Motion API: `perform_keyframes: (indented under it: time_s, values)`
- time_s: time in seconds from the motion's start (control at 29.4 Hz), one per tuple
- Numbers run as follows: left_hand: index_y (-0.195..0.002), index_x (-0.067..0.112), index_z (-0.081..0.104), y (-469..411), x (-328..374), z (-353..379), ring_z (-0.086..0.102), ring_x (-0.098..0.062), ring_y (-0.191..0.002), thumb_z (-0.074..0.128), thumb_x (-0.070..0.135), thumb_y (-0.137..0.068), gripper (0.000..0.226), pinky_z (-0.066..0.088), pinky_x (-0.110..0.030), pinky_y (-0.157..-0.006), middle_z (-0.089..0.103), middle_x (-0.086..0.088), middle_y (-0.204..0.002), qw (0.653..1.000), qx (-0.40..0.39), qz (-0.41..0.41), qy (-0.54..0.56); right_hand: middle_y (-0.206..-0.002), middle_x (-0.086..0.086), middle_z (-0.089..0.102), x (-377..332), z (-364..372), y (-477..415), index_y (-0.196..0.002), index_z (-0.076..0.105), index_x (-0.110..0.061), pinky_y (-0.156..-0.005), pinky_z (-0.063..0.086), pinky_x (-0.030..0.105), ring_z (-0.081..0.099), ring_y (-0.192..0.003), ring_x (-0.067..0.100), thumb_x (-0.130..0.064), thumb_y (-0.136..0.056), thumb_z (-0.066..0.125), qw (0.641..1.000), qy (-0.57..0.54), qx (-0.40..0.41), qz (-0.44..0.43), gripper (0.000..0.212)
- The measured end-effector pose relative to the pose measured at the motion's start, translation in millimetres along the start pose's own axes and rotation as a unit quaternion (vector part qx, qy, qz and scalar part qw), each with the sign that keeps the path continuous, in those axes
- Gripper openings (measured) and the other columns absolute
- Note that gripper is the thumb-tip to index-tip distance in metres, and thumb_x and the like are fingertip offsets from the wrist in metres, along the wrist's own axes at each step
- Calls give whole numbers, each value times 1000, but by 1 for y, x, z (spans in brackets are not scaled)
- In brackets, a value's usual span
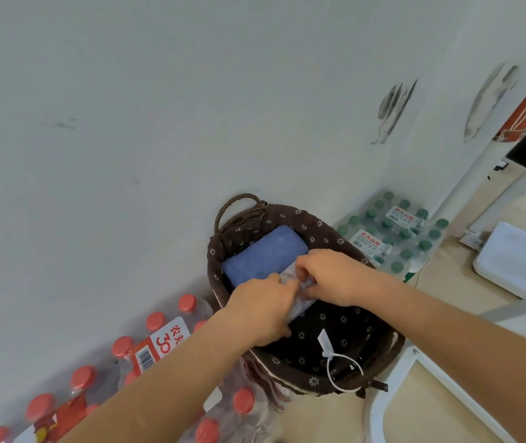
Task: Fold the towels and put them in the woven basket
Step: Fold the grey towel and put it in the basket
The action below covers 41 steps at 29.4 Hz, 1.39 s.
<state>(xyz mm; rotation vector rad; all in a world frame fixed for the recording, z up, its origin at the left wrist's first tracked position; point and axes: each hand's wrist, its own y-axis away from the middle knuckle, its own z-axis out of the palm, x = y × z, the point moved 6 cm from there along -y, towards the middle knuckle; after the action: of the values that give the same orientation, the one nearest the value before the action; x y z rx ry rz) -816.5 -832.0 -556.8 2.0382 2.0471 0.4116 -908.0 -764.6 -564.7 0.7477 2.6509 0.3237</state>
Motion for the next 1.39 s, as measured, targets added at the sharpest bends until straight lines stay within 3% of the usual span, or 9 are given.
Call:
perform_keyframes:
  time_s: [0.2, 0.41, 0.51, 0.65, 0.75, 0.88, 1.12, 1.29, 1.39]
  values:
    - [-132, 13, 39, -4, 11, 3, 57, -30, -92, 60, 4, -85, 52, 37, -35, -61, 46, -12, -115, 999, -28, -20, -22, -99, 5, 54, -2, 6, -6, -87, 46, -21, -73, 45, 38, 57, -88, 26, -24, -82, 61, 998, 46, 35, -24, 16]
    - [-118, 14, 53, -9, 10, -2, 60, -28, -92, 64, 24, -86, 35, 41, -36, -62, 55, -8, -108, 1000, 14, -9, -8, -106, 6, 52, -3, 4, -1, -103, 51, -14, -62, 31, 31, 59, -84, 27, -25, -89, 55, 991, 111, 58, -34, 18]
    - [-98, 17, 62, -7, -4, -1, 60, -26, -83, 56, 24, -87, 14, 48, -37, -66, 60, -4, -93, 999, 35, -12, 25, -104, 4, 55, -2, 3, 2, -101, 56, -15, -69, 42, 34, 57, -90, 24, -28, -85, 58, 996, 70, 45, -17, 20]
    - [-107, 13, 52, -4, 0, 1, 55, -26, -80, 56, 16, -88, 20, 37, -37, -58, 53, -6, -100, 998, 50, -25, -17, -85, -12, 47, 2, -5, 3, -103, 62, -19, -81, 45, 30, 51, -88, 14, -29, -87, 60, 1000, -11, -5, -7, 19]
    - [-101, 17, 56, -4, -2, -2, 58, -27, -85, 55, 19, -87, 15, 44, -37, -60, 56, -3, -96, 998, 49, -28, 18, -91, -13, 57, 4, -14, 13, -110, 63, -23, -81, 44, 24, 56, -89, 11, -32, -90, 58, 998, -65, -9, 7, 23]
    - [-81, 15, 60, 10, -11, -19, 55, -22, -73, 45, 25, -91, 20, 45, -36, -60, 55, 1, -73, 991, 116, -19, 72, -95, -12, 64, 3, -36, 36, -109, 64, -26, -81, 49, 26, 61, -85, 7, -31, -92, 57, 984, -157, 73, 42, 19]
    - [-97, 26, 69, 68, -9, -48, 58, -8, -75, 53, 26, -93, 17, 47, -30, -72, 69, 9, -85, 940, 258, 2, 224, -86, -13, 67, -27, -60, 83, -96, 68, -28, -76, 52, 29, 61, -79, 3, -24, -91, 57, 959, -183, 205, 70, 13]
    - [-105, 27, 69, 131, -12, -41, 48, 1, -54, 54, 21, -94, 20, 36, -16, -58, 52, 23, -59, 898, 319, 7, 302, -73, -14, 68, -66, -54, 132, -91, 69, -30, -68, 52, 22, 63, -68, 1, -22, -92, 57, 922, -230, 298, 94, 14]
    - [-108, 25, 70, 160, -12, -20, 59, 1, -76, 53, 15, -94, 24, 44, -17, -72, 68, 18, -84, 899, 312, 40, 303, -68, -7, 69, -88, -30, 162, -88, 69, -25, -62, 55, 26, 64, -59, 8, -16, -91, 57, 877, -306, 349, 126, 15]
